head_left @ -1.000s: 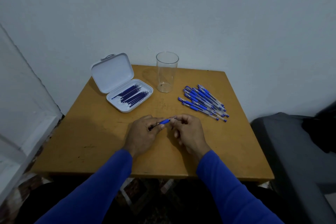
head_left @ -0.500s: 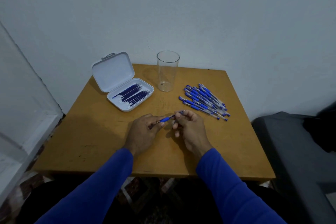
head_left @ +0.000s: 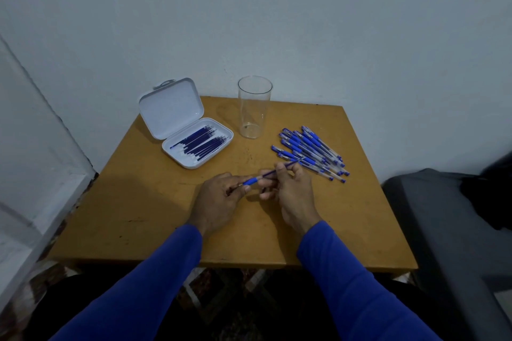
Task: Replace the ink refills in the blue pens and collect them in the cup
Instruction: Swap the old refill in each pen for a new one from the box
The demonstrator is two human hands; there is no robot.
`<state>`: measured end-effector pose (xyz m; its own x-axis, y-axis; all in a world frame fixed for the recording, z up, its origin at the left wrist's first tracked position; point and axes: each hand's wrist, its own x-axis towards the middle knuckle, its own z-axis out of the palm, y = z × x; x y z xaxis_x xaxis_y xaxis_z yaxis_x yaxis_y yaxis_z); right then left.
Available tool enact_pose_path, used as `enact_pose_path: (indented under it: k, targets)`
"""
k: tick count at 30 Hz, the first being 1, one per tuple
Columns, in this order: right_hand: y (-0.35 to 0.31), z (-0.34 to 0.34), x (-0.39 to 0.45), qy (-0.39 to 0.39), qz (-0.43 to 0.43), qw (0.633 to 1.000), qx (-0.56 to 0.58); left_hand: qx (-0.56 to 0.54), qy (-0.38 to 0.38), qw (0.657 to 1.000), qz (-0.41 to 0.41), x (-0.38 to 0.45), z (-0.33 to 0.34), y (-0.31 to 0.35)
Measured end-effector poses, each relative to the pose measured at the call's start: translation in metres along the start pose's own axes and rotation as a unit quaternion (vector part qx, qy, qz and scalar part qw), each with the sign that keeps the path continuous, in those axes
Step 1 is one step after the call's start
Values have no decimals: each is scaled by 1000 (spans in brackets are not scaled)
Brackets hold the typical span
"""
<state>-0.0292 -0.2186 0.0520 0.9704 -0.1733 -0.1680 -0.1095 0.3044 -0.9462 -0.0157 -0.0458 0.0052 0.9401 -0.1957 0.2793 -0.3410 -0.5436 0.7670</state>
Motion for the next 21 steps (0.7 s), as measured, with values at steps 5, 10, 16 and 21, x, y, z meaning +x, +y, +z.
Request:
enact_pose_path:
  k: [5, 10, 16, 21]
  targets:
    - [-8, -2, 4, 106, -13, 994, 0, 7, 2, 1000, 0, 1, 1, 0]
    - [-8, -33, 9, 171, -63, 934, -308, 14, 4, 1000, 2, 1, 3, 0]
    - [-2, -67, 1, 120, -17, 837, -534, 18, 10, 1000, 4, 2, 5, -2]
    - [0, -71, -1, 97, 18, 817, -568, 27, 13, 1000, 4, 2, 5, -3]
